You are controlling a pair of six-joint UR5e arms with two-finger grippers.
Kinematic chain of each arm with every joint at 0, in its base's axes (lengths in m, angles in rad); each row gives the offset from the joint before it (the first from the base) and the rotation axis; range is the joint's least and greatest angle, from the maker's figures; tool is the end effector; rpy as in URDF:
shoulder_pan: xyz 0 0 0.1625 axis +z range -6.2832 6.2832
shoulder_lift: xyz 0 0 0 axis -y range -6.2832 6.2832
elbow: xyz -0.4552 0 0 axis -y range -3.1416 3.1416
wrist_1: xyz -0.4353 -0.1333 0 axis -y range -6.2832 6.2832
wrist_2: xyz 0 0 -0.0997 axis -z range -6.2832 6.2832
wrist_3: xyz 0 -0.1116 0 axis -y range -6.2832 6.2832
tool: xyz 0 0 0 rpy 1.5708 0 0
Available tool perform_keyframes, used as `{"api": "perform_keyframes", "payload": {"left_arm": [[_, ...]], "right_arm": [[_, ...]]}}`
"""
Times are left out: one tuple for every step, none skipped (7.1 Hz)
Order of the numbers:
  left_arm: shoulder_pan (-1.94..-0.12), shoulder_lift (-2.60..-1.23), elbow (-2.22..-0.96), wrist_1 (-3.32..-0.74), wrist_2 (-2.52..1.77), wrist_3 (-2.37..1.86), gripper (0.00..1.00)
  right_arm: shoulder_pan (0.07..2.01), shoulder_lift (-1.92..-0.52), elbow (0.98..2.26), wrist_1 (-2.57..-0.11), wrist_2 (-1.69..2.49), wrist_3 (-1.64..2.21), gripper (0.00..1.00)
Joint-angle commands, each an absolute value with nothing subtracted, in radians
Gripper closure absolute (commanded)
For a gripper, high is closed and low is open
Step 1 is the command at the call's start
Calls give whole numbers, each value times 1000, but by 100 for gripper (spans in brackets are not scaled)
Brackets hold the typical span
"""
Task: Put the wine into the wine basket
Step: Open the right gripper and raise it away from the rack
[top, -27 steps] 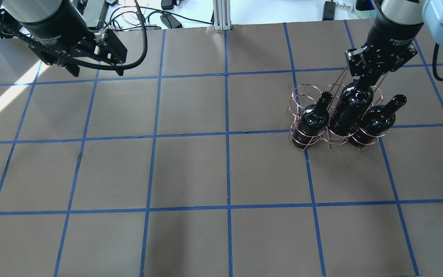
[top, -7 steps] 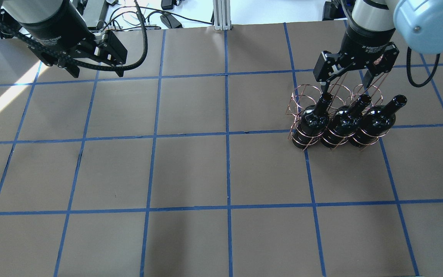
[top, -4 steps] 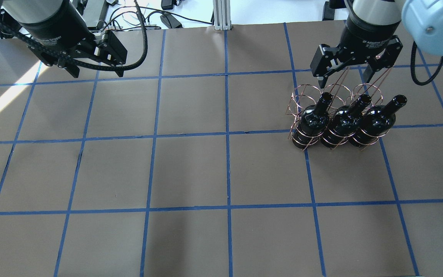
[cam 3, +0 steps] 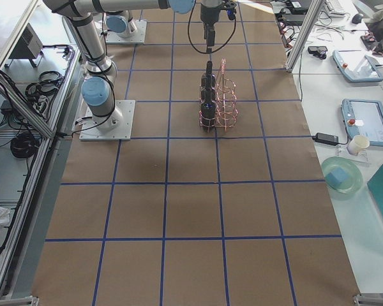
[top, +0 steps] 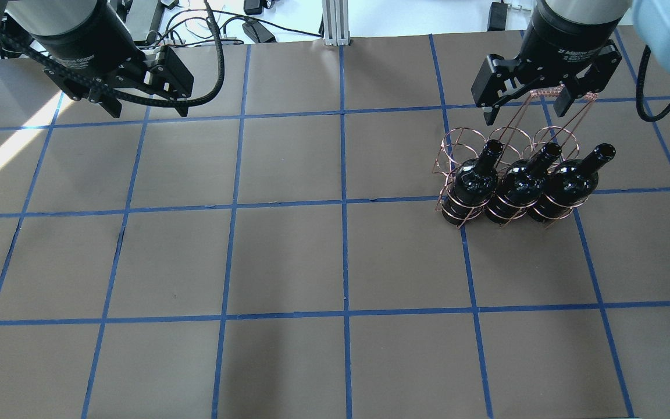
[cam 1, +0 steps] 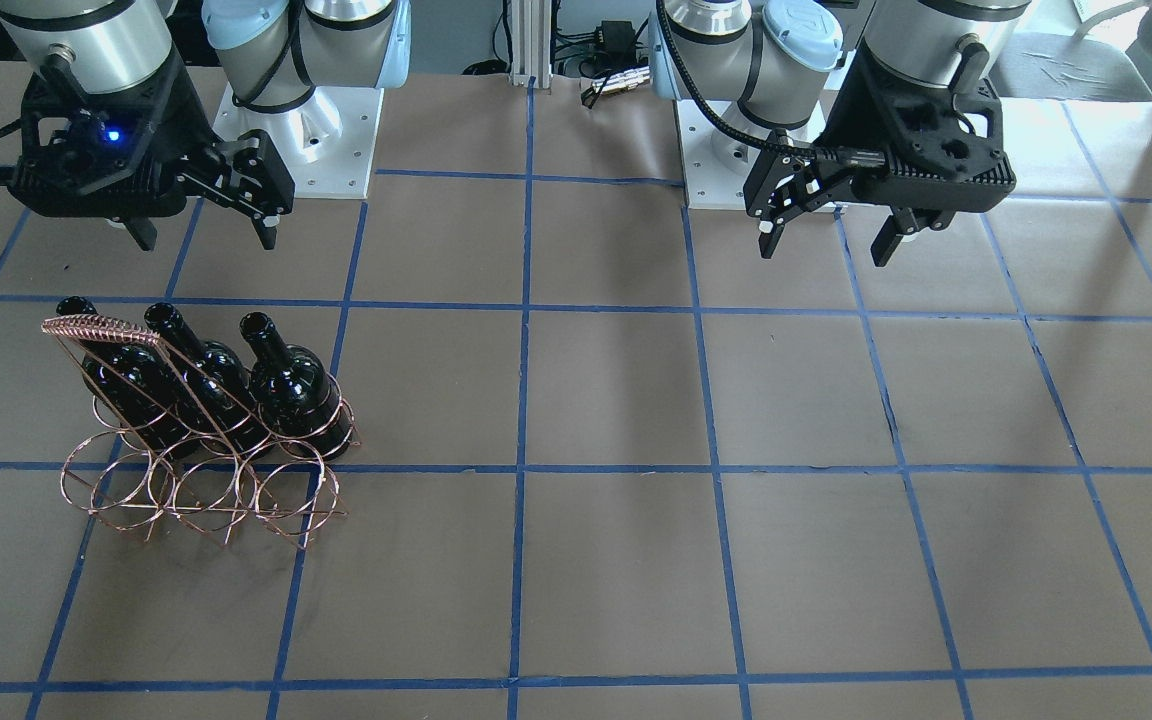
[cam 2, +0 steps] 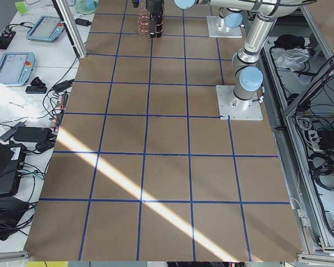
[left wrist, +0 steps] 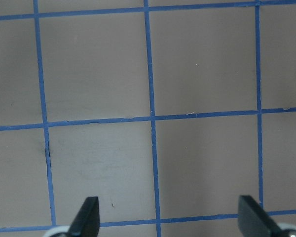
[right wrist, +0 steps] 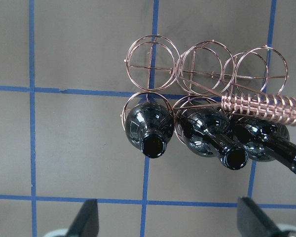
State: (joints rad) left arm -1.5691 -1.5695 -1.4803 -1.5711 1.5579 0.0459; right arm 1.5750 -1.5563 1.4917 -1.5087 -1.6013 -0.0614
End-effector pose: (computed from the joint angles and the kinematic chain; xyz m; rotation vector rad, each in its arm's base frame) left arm -0.1338 -0.5426 0.5556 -0.0700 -3.1268 0.1436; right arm 0.1322 -0.5404 0.5345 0.1020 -3.1094 0.0025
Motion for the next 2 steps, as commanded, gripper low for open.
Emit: {"api": "perform_keyframes", "payload": {"left_arm": [[-1569,-1568,-1480,-1572,1559,45,0],[-1569,-1569,-1480,-1569,1555,46,0]], "right_arm": [[1577,-1554,1500,-1508,-1614,-61,0],[1577,-1554,1506,-1505,-1600,-61,0]]}}
